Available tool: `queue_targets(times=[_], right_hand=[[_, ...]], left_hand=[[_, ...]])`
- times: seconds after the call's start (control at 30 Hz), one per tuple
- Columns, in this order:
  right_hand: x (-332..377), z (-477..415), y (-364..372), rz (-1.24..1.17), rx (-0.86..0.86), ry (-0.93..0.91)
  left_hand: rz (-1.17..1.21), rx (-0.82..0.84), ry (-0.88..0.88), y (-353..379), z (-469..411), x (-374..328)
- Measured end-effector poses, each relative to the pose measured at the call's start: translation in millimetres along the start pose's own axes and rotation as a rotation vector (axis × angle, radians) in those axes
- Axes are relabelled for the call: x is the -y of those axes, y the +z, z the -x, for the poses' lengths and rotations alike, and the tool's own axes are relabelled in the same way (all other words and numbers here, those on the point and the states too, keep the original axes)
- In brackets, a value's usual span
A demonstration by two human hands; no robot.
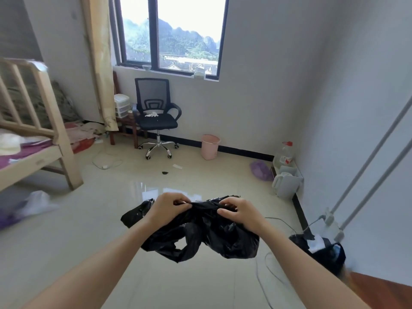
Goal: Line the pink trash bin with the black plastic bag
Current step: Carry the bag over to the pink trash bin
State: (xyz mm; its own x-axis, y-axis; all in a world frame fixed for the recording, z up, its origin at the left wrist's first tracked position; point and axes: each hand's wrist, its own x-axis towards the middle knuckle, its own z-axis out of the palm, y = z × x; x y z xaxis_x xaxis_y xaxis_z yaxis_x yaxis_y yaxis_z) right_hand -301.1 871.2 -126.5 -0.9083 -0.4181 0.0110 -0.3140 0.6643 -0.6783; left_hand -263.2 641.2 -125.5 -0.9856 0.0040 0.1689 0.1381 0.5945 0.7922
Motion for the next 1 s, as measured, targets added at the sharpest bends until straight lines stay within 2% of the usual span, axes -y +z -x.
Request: queue_targets(times=[0.13,0.4,0.63,0.8,1.0], right_hand=[[-4,-67,-14,0.015,0.040,-0.046],[-26,-186,-12,0.045,0.095,-0.058],[-23,-286,-44,0.198,0.095,-0.087],[-20,-352,-83,0.160,-0.058,-0.076],[-68,-414,-104,0.190,-0.044,-0.031]], left_hand=[[-0.016,-0.070,-0.001,-9,-58,5],[-0.012,-0.094,-0.053,-16,-155,49],[-0.004,-0.052,0.063,-39,-270,69],[0.045,-0.058,0.126,-52,-366,72],[0.047,0.005,0.098,-17,-452,87]])
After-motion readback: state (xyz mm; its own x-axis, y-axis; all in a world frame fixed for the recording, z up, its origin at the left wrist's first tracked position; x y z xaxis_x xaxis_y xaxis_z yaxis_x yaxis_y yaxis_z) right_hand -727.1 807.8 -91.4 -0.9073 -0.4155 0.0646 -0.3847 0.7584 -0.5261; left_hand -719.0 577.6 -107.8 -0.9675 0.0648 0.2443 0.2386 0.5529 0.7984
